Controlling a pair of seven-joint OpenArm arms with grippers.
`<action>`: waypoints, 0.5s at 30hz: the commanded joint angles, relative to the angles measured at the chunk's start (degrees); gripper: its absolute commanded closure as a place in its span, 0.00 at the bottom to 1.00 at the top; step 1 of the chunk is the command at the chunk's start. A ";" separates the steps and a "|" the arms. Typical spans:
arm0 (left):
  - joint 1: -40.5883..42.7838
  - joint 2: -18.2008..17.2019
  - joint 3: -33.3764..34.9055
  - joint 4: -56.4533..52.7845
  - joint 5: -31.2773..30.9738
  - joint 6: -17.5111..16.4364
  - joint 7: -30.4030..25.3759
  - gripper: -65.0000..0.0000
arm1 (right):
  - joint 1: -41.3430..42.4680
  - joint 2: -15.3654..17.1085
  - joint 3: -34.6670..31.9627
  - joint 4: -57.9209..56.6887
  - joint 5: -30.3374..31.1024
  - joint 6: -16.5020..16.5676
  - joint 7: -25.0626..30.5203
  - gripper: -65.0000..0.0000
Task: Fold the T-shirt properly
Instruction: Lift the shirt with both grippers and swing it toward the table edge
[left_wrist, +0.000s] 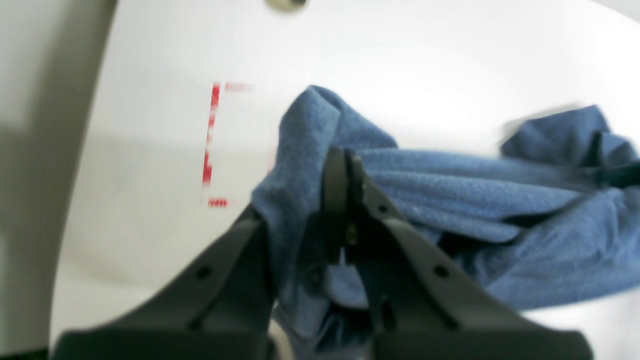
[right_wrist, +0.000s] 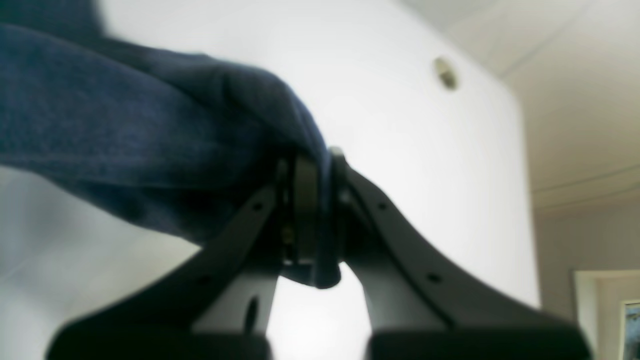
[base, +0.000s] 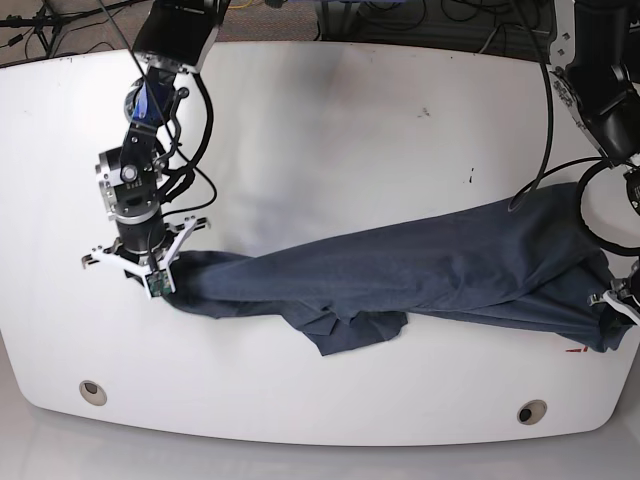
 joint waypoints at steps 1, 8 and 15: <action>-4.18 -1.02 -1.93 2.49 -0.90 0.16 0.52 1.00 | 4.72 1.98 0.13 -0.11 -0.32 -0.94 0.46 1.00; -11.39 -1.02 -4.57 2.67 -0.72 0.16 3.95 1.00 | 12.99 4.71 0.13 -0.90 -0.32 -0.94 0.29 1.00; -19.57 -1.02 -4.57 2.75 -0.90 3.06 5.97 1.00 | 22.04 7.08 -0.04 -0.90 -0.32 0.29 -3.49 1.00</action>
